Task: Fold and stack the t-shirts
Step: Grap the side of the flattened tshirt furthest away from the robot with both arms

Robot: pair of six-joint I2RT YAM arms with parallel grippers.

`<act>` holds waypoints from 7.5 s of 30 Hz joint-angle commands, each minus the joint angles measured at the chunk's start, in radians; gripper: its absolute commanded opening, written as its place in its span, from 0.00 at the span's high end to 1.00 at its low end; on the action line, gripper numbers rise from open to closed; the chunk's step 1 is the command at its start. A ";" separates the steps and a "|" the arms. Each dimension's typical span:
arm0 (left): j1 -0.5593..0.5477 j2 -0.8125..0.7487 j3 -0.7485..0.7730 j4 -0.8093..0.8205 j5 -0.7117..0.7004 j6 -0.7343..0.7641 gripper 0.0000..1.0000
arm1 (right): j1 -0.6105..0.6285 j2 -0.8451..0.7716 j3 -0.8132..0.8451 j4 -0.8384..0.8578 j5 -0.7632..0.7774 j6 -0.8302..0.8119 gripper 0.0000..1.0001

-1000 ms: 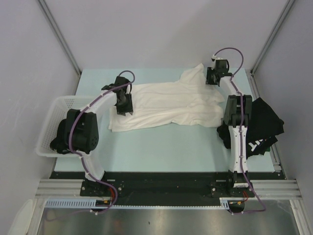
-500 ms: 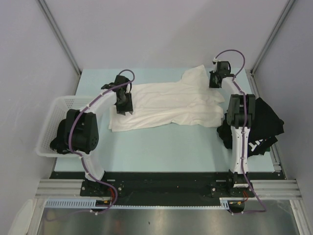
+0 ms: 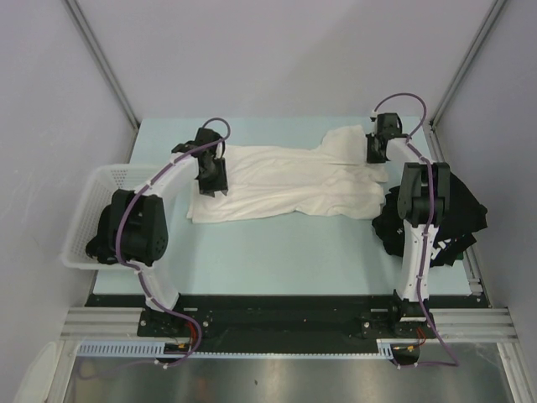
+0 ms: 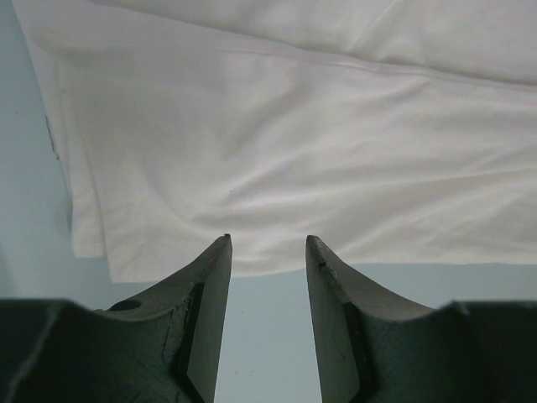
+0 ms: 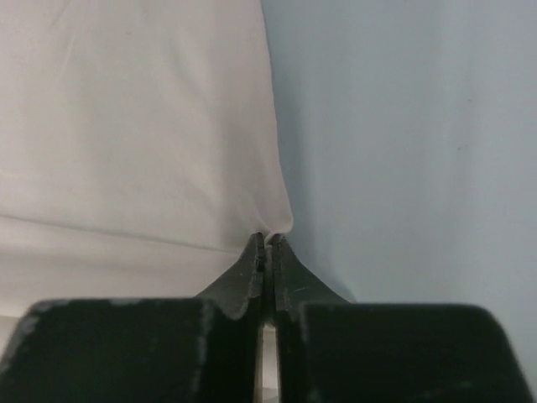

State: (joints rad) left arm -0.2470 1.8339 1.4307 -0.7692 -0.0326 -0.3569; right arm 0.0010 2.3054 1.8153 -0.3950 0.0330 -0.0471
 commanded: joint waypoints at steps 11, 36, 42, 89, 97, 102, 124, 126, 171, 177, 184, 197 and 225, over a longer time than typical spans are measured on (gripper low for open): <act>-0.003 -0.067 -0.058 -0.122 -0.194 -0.063 0.45 | 0.036 -0.043 0.193 -0.088 0.137 -0.037 0.71; 0.003 0.126 -0.067 -0.045 -0.276 -0.114 0.39 | -0.019 -0.190 0.098 -0.065 0.033 -0.008 0.69; 0.003 0.139 -0.088 -0.010 -0.240 -0.109 0.64 | -0.033 -0.208 0.078 -0.059 0.008 0.000 0.68; -0.101 -0.518 -0.579 -0.280 -0.066 -0.192 0.75 | 0.065 -0.267 0.183 -0.153 -0.015 0.015 0.65; -0.112 -0.478 -0.425 -0.308 -0.087 -0.200 0.64 | 0.065 -0.118 0.332 -0.146 -0.119 0.043 0.63; -0.113 -0.429 -0.261 -0.298 -0.116 -0.201 0.61 | 0.070 -0.014 0.427 -0.119 -0.188 0.101 0.63; -0.152 -0.237 -0.046 -0.274 -0.069 -0.206 0.61 | 0.080 0.331 0.659 0.116 -0.393 0.274 0.53; -0.153 -0.225 -0.035 -0.278 -0.069 -0.203 0.60 | 0.080 0.344 0.665 0.127 -0.397 0.286 0.53; -0.158 -0.186 -0.052 -0.285 -0.062 -0.163 0.60 | 0.094 0.479 0.702 0.189 -0.361 0.334 0.50; -0.158 -0.185 -0.055 -0.288 -0.066 -0.160 0.60 | 0.100 0.489 0.702 0.205 -0.366 0.360 0.50; -0.158 -0.186 -0.059 -0.289 -0.066 -0.157 0.60 | 0.106 0.503 0.708 0.222 -0.390 0.421 0.51; -0.158 -0.197 -0.076 -0.285 -0.066 -0.154 0.60 | 0.102 0.526 0.707 0.278 -0.446 0.555 0.62; -0.117 -0.022 0.111 -0.289 -0.185 -0.111 0.60 | 0.007 0.141 0.388 0.154 -0.493 0.369 1.00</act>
State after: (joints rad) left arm -0.3908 1.7905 1.4891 -1.0641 -0.1776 -0.5041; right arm 0.0383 2.5866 2.2395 -0.2165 -0.4534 0.4015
